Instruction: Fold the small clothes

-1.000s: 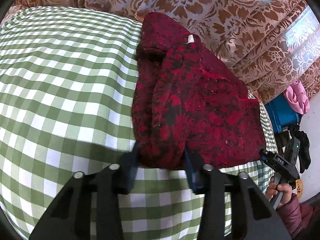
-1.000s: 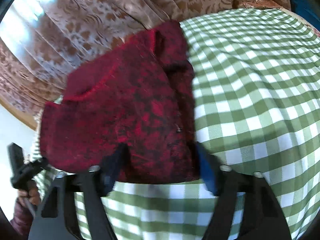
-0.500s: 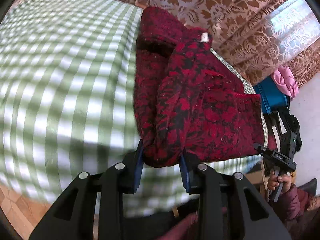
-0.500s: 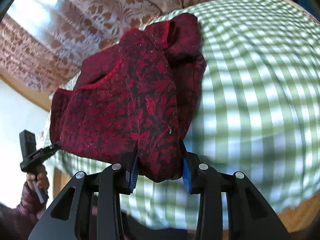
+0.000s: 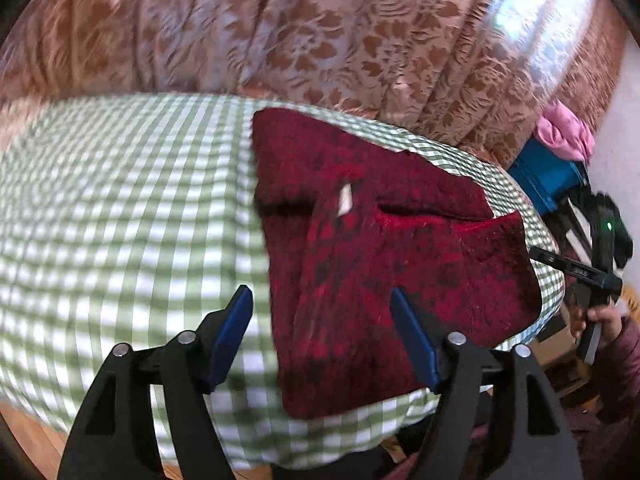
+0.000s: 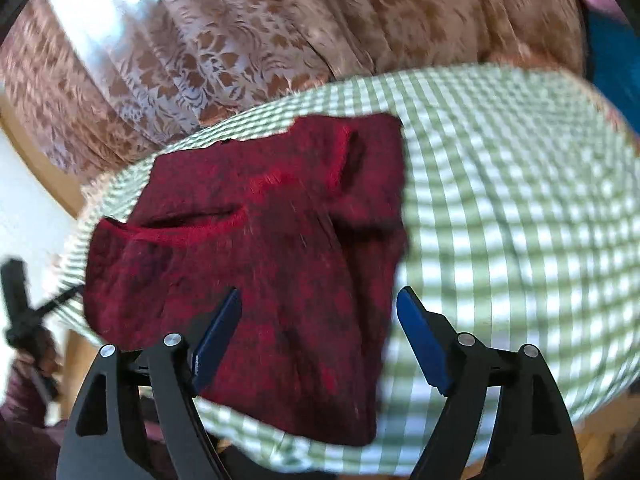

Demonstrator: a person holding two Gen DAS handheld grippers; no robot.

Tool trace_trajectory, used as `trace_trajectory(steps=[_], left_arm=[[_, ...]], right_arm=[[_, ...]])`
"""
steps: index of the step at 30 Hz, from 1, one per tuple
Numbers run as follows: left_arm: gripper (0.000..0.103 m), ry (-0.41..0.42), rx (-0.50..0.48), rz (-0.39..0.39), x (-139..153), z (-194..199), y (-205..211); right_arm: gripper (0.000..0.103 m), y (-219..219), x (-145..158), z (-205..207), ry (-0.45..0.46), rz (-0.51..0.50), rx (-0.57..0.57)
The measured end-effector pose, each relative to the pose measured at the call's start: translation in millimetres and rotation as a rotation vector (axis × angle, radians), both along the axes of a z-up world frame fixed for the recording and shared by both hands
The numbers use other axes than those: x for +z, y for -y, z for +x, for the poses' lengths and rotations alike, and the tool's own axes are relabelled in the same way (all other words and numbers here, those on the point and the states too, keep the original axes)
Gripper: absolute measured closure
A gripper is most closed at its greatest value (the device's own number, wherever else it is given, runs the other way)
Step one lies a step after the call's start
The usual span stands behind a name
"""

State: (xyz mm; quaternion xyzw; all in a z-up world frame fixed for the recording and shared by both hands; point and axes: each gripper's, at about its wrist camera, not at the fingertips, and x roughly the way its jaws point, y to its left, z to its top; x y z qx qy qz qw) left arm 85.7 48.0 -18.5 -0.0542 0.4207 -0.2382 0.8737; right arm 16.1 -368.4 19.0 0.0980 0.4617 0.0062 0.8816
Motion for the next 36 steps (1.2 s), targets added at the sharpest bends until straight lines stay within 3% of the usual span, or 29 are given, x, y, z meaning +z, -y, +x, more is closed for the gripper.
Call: trace_trajectory(steps=[4, 7, 9, 11, 14, 20, 24, 29, 36], left_arm=[[0.025, 0.02, -0.053, 0.02, 3.0, 14.5, 13.1], [0.03, -0.004, -0.076, 0.008, -2.5, 27.7, 21.4], [0.051, -0.039, -0.1, -0.001, -11.0, 36.6, 29.1], [0.086, -0.046, -0.098, 0.02, -15.9, 37.3, 34.7], [0.088, -0.014, -0.091, -0.01, -9.5, 27.3, 25.7], [0.089, 0.056, -0.059, -0.125, 23.1, 4.7, -3.5], [0.089, 0.089, -0.021, -0.17, 41.2, 25.7, -3.6], [0.089, 0.124, 0.031, -0.13, 53.0, 74.6, 10.6], [0.089, 0.125, 0.089, -0.045, 48.3, 144.7, 32.2]], right_arm=[[0.025, -19.8, -3.3, 15.3, 0.021, -0.122, 0.058], [0.045, -18.6, -13.6, 27.8, -0.004, -0.134, 0.044], [0.053, -17.4, -19.0, 35.3, -0.019, -0.113, 0.027], [0.07, -15.2, -20.6, 37.8, -0.036, -0.1, 0.009], [0.08, -10.4, -12.1, 26.6, -0.029, -0.075, 0.01], [0.082, -1.5, 24.7, 1.3, 0.036, 0.005, 0.018], [0.082, 10.4, 47.5, 16.0, 0.106, 0.067, -0.018], [0.082, 21.7, 52.1, 57.2, 0.149, 0.08, -0.079], [0.082, 36.1, 41.1, 130.1, 0.164, 0.06, -0.18]])
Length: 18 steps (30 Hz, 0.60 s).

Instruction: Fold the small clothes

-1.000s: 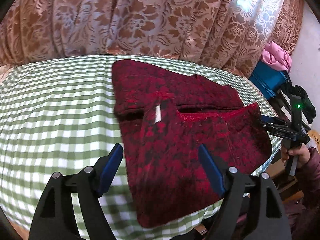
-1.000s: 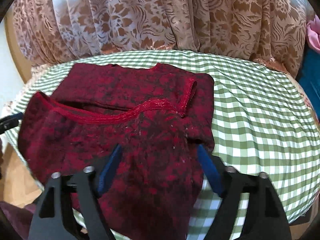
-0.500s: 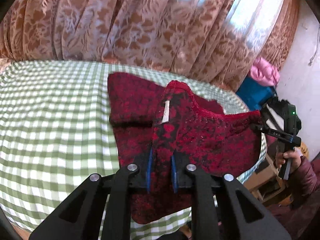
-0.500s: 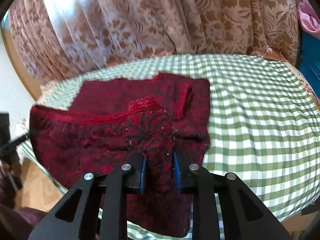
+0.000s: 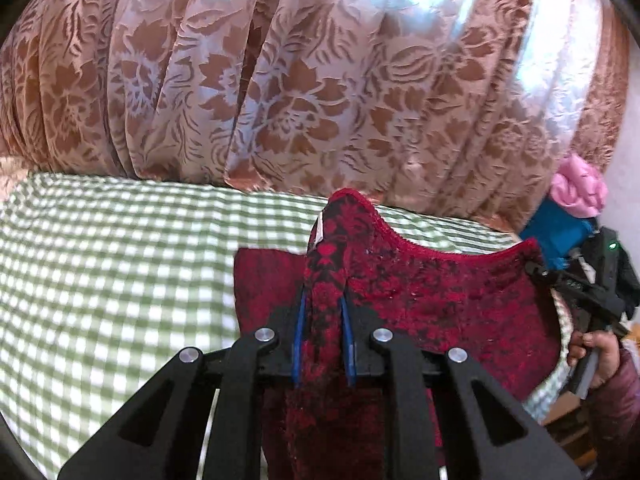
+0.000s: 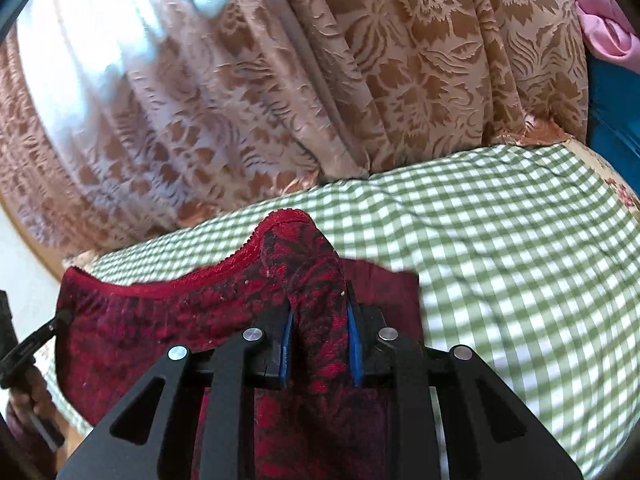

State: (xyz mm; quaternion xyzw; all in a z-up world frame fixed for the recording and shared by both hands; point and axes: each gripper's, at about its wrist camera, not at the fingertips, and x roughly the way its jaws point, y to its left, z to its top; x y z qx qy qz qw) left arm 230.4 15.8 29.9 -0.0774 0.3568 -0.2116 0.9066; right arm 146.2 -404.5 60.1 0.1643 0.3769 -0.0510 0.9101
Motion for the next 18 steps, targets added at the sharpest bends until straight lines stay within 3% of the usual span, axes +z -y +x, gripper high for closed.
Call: trace_trajectory(steps=[4, 8, 12, 14, 18], left_arm=[[0.089, -0.036, 0.052, 0.037, -16.6, 41.7, 11.6], [0.089, -0.088, 0.106, 0.085, -42.6, 75.2, 20.9], [0.087, -0.177, 0.146, 0.162, -86.9, 104.2, 27.0], [0.084, -0.203, 0.147, 0.154, -108.8, 108.5, 24.9], [0.082, -0.204, 0.14, 0.143, -110.4, 108.0, 23.8]], right_arm=[[0.082, 5.0, -16.0, 41.6, -0.024, -0.03, -0.041], [0.082, 12.9, -51.2, 78.1, -0.077, -0.032, -0.082], [0.082, 21.8, -89.2, 101.3, -0.153, -0.035, -0.111], [0.082, 26.8, -113.1, 109.7, -0.21, -0.013, -0.111], [0.077, 35.7, -130.3, 113.6, -0.233, 0.051, -0.116]])
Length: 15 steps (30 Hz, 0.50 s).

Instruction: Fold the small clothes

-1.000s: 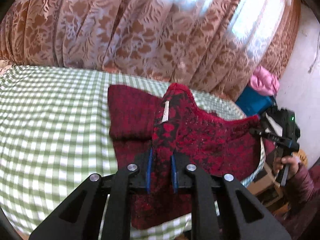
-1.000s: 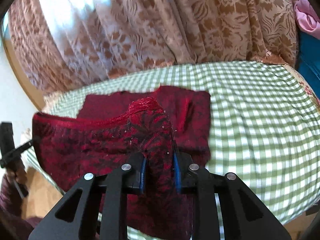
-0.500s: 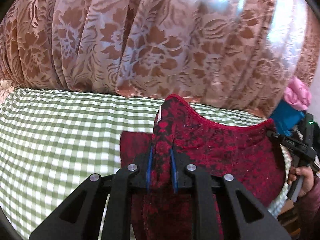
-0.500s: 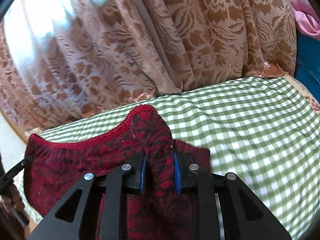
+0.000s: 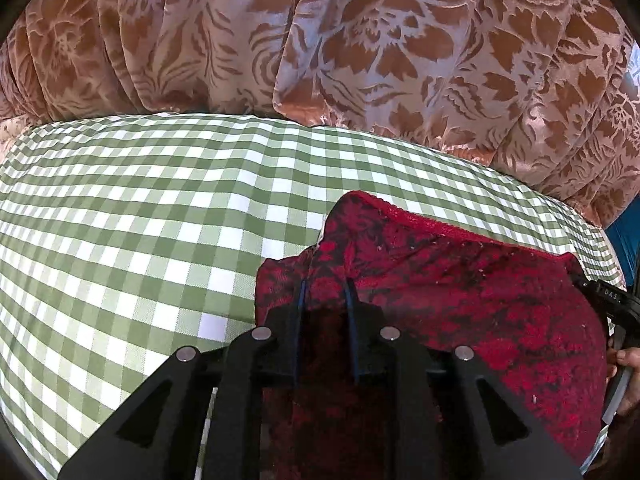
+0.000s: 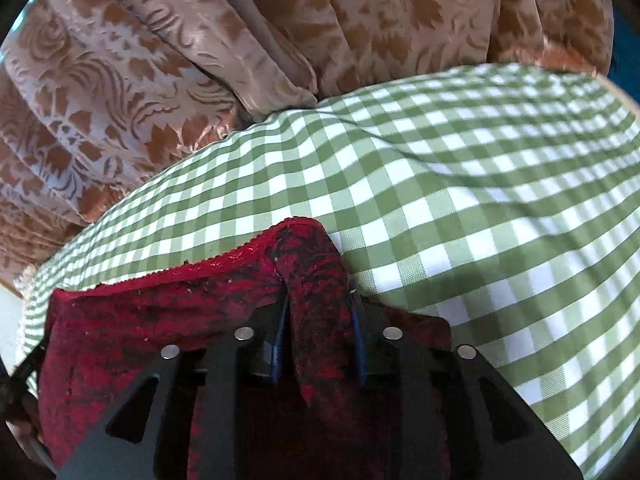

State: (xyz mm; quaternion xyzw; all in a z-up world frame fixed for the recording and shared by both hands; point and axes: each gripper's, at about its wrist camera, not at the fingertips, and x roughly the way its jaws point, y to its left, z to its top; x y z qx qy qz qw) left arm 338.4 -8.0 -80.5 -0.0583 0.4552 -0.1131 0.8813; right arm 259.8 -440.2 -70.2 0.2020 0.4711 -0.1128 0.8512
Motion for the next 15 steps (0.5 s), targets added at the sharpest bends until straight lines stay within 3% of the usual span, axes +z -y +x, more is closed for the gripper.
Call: trace_trajectory(steps=[3, 4, 5, 7, 11, 15], left_arm=[[0.066, -0.008, 0.02, -0.054, 12.7, -6.8, -9.9], [0.047, -0.008, 0.044, -0.059, 16.5, -12.1, -15.5], [0.042, -0.007, 0.063, -0.079, 20.2, -20.7, -24.4], [0.042, -0.014, 0.058, -0.131, 21.5, -37.5, -35.1], [0.042, -0.019, 0.035, -0.221, 20.8, -84.4, -56.5], [0.041, -0.052, 0.005, -0.318, 13.4, -130.0, -69.7]], right_arm=[[0.069, 1.0, 4.4, -0.3, -0.009, 0.026, 0.014], [0.06, 1.8, 8.8, -2.6, -0.006, 0.041, 0.018], [0.049, 3.7, 17.9, -9.5, 0.017, 0.07, 0.024], [0.034, 6.3, 32.7, -25.8, 0.058, 0.104, 0.03], [0.03, 13.6, 54.6, -71.9, 0.097, 0.142, 0.055], [0.03, 19.3, 56.8, -138.5, 0.102, 0.218, 0.08]])
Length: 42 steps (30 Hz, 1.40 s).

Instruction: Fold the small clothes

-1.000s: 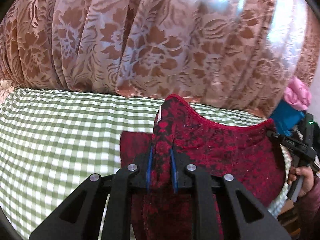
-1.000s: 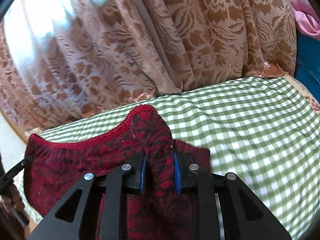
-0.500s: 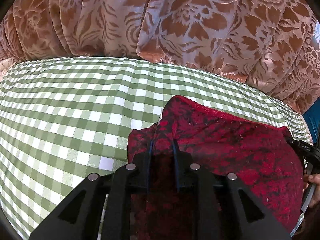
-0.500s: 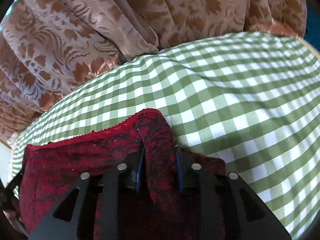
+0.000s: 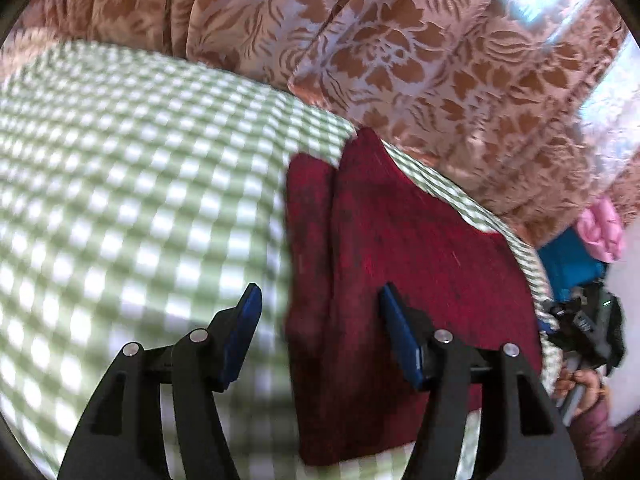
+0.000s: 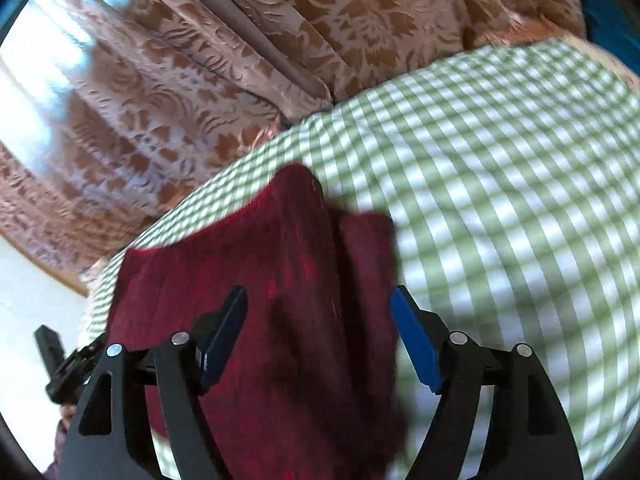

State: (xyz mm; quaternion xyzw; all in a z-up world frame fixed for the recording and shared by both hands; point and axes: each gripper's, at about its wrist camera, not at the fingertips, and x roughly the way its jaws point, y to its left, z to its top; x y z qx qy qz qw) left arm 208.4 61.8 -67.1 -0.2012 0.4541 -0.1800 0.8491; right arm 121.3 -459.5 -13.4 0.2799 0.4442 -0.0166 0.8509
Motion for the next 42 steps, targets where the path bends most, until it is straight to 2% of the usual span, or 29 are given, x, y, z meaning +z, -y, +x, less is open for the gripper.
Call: trace_trajectory(steps=[6, 8, 9, 11, 12, 14, 21, 25, 27, 28, 30, 31, 32, 33, 34, 37, 39, 41, 42], left_arm=[[0.042, -0.057, -0.04, -0.078, -23.0, -47.7, 3.8], [0.044, -0.075, -0.055, -0.092, -29.3, -49.9, 9.6], [0.048, -0.085, -0.056, -0.096, -31.4, -48.3, 10.3], [0.067, -0.116, -0.055, -0.135, -35.7, -41.3, 8.6], [0.072, -0.119, -0.046, -0.145, -35.4, -40.0, 7.3], [0.083, -0.085, -0.064, -0.101, -28.0, -46.6, 10.5], [0.085, -0.067, -0.109, -0.047, -8.8, -78.8, -1.0], [0.083, -0.077, -0.119, -0.007, -11.5, -107.3, -2.7], [0.078, -0.057, -0.122, 0.031, -7.6, -116.6, 0.2], [0.07, -0.049, -0.111, 0.043, -5.3, -119.0, -0.2], [0.067, -0.034, -0.094, 0.037, 3.0, -120.9, -3.6], [0.061, -0.019, -0.086, 0.038, 8.3, -120.8, -5.6], [0.054, -0.001, -0.076, 0.04, 14.0, -120.1, -7.9], [0.053, 0.013, -0.065, 0.034, 18.6, -118.8, -9.7], [0.052, 0.02, -0.061, 0.024, 21.7, -116.5, -11.2], [0.053, 0.025, -0.067, 0.017, 23.9, -110.0, -9.8], [0.062, 0.013, -0.086, 0.032, 18.6, -109.1, -5.4], [0.084, 0.013, -0.078, 0.104, 12.8, -111.0, 2.1], [0.086, 0.016, -0.076, 0.132, 10.8, -113.9, 5.0]], right_arm=[[0.031, -17.0, -20.6, -72.6, -0.029, 0.058, 0.049], [0.044, -23.6, -30.7, -81.0, -0.036, 0.061, 0.048], [0.049, -27.1, -34.6, -83.7, -0.033, 0.048, 0.039], [0.066, -34.0, -36.3, -80.8, -0.047, 0.011, 0.043], [0.069, -38.2, -34.8, -78.1, -0.056, -0.013, 0.05], [0.076, -43.0, -28.1, -75.3, -0.067, -0.052, 0.066], [0.079, -52.0, -3.4, -106.2, -0.072, -0.077, 0.134], [0.079, -58.4, -12.2, -137.7, -0.115, -0.061, 0.154], [0.079, -59.8, -18.4, -145.4, -0.131, -0.063, 0.151], [0.079, -60.6, -18.6, -146.7, -0.131, -0.07, 0.147], [0.074, -59.7, -16.2, -144.6, -0.134, -0.066, 0.14], [0.067, -59.3, -12.6, -142.4, -0.138, -0.081, 0.135], [0.051, -60.0, -8.5, -140.3, -0.136, -0.098, 0.128], [0.043, -60.6, 0.5, -137.5, -0.123, -0.131, 0.112], [0.031, -61.6, 6.6, -134.9, -0.107, -0.145, 0.104], [0.024, -74.1, 30.1, -122.0, -0.018, -0.185, 0.102], [0.017, -88.4, 38.4, -110.3, 0.032, -0.205, 0.117], [0.016, -103.5, 41.2, -96.6, 0.066, -0.224, 0.145], [0.016, -114.1, 39.9, -86.4, 0.069, -0.249, 0.161]])
